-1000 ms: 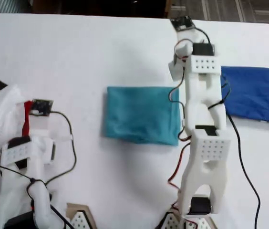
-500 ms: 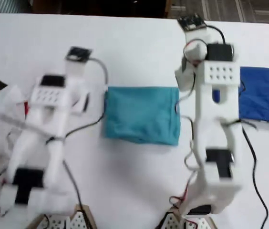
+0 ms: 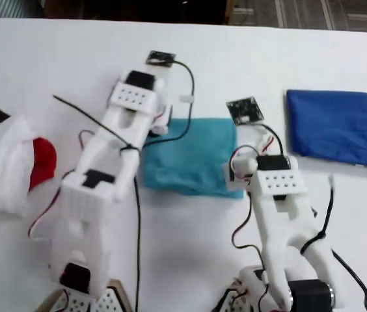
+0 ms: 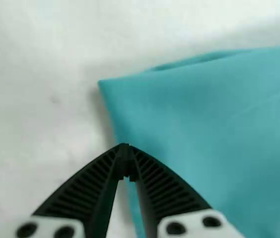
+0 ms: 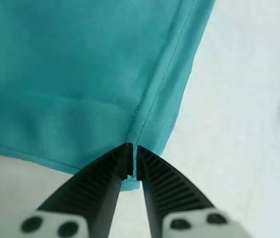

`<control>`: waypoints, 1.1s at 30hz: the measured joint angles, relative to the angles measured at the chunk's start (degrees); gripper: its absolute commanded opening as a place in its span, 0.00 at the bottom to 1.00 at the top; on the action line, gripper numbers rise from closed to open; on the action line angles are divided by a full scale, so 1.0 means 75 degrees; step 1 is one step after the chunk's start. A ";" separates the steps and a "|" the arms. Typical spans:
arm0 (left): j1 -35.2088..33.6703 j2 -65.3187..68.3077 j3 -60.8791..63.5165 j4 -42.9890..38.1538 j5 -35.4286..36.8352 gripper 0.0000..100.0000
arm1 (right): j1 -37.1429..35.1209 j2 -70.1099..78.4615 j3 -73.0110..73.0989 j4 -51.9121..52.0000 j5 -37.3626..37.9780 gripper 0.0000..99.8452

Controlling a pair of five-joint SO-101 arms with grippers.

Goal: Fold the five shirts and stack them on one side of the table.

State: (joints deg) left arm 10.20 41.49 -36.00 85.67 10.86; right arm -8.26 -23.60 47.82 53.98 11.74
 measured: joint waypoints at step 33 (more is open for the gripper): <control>-0.1137 0.2602 -0.4947 0.2086 0.1137 0.03 | 0.0821 0.2016 -0.2497 0.1055 -0.0645 0.08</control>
State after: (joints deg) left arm 1.67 61.01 -73.10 101.32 19.38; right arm -2.11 -8.48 29.10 61.89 6.90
